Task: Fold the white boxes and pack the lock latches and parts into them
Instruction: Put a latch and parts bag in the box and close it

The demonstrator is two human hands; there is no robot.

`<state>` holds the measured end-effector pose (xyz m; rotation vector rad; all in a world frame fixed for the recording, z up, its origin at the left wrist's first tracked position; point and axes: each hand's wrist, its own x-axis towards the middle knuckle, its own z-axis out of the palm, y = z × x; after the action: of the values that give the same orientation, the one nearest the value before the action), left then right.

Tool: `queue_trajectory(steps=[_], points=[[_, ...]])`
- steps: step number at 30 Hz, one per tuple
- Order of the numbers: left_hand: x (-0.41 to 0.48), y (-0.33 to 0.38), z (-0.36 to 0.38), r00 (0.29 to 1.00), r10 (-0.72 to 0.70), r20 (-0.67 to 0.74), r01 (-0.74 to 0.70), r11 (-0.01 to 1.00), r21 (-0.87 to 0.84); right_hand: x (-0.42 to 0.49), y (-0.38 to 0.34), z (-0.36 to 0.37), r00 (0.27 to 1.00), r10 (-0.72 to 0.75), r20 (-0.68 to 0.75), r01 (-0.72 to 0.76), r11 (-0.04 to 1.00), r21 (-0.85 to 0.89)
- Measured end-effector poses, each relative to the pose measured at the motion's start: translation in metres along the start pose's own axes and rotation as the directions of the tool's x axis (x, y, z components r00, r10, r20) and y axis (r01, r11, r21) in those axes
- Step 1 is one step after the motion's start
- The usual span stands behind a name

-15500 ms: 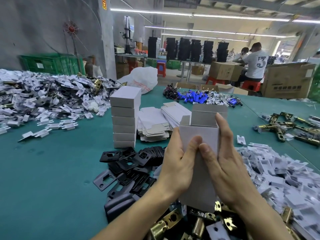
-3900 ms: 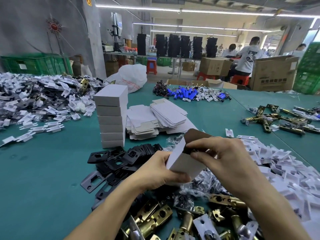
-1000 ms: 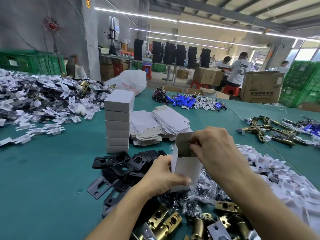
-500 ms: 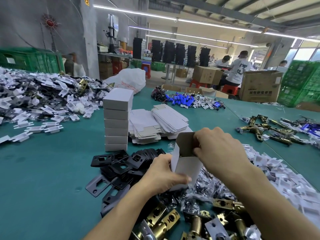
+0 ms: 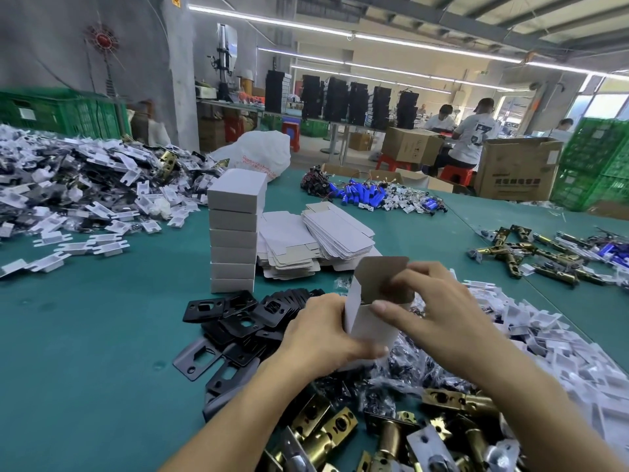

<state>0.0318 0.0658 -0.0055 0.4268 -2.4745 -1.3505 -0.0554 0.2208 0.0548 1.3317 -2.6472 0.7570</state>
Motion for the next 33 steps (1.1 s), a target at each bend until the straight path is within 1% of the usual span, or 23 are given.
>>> queue_trajectory(steps=[1,2,3,4,7,8,9,11,13,14,16,20,24,26,29,33], points=[[-0.001,0.005,-0.001,1.0,0.006,-0.028,-0.003,0.995,0.103,-0.001,0.006,0.003,1.0,0.0,0.018,-0.001,1.0,0.026],[-0.002,0.01,-0.002,0.999,0.019,-0.051,-0.009,0.98,0.198,-0.003,0.01,0.006,1.0,0.001,0.014,-0.002,0.998,0.058],[-0.003,0.014,-0.005,0.998,0.026,-0.052,-0.012,0.966,0.258,-0.005,0.014,0.009,1.0,0.004,-0.011,-0.003,0.995,0.097],[-0.004,0.016,-0.009,1.0,0.011,-0.023,-0.004,0.96,0.281,-0.007,0.017,0.012,0.999,0.016,-0.05,-0.009,0.99,0.141],[-0.005,0.018,-0.034,0.986,-0.109,0.123,0.072,0.959,0.273,-0.01,0.028,0.02,0.98,0.097,-0.173,-0.046,0.958,0.282],[-0.004,0.017,-0.043,0.983,-0.14,0.118,0.101,0.953,0.286,-0.012,0.031,0.022,0.974,0.134,-0.18,-0.07,0.943,0.326],[-0.003,0.015,-0.05,0.985,-0.155,0.074,0.126,0.944,0.306,-0.013,0.035,0.024,0.971,0.164,-0.172,-0.092,0.928,0.361],[0.0,0.009,-0.058,0.983,-0.168,-0.075,0.184,0.907,0.378,-0.014,0.04,0.026,0.972,0.194,-0.132,-0.129,0.911,0.391],[0.003,0.001,-0.061,0.962,-0.197,-0.19,0.265,0.84,0.473,-0.015,0.04,0.026,0.977,0.19,-0.095,-0.138,0.909,0.394],[0.004,-0.003,-0.061,0.953,-0.219,-0.21,0.299,0.803,0.516,-0.014,0.038,0.025,0.98,0.178,-0.083,-0.132,0.909,0.396],[0.006,-0.013,-0.061,0.94,-0.274,-0.202,0.34,0.748,0.569,-0.014,0.032,0.024,0.985,0.149,-0.08,-0.105,0.91,0.401],[0.008,-0.026,-0.061,0.922,-0.349,-0.166,0.378,0.725,0.576,-0.012,0.021,0.021,0.984,0.112,-0.139,-0.05,0.919,0.39],[0.011,-0.036,-0.058,0.92,-0.335,-0.202,0.389,0.727,0.566,-0.01,0.018,0.01,0.977,0.052,-0.208,0.012,0.955,0.296],[0.012,-0.04,-0.058,0.92,-0.332,-0.21,0.391,0.733,0.557,-0.01,0.019,0.006,0.982,0.042,-0.182,0.01,0.961,0.275],[0.012,-0.044,-0.059,0.92,-0.335,-0.205,0.392,0.755,0.525,-0.012,0.019,0.006,0.994,0.036,-0.103,-0.007,0.963,0.269],[0.013,-0.048,-0.064,0.908,-0.362,-0.208,0.418,0.787,0.453,-0.011,0.02,0.009,0.996,0.032,-0.083,-0.01,0.966,0.259]])
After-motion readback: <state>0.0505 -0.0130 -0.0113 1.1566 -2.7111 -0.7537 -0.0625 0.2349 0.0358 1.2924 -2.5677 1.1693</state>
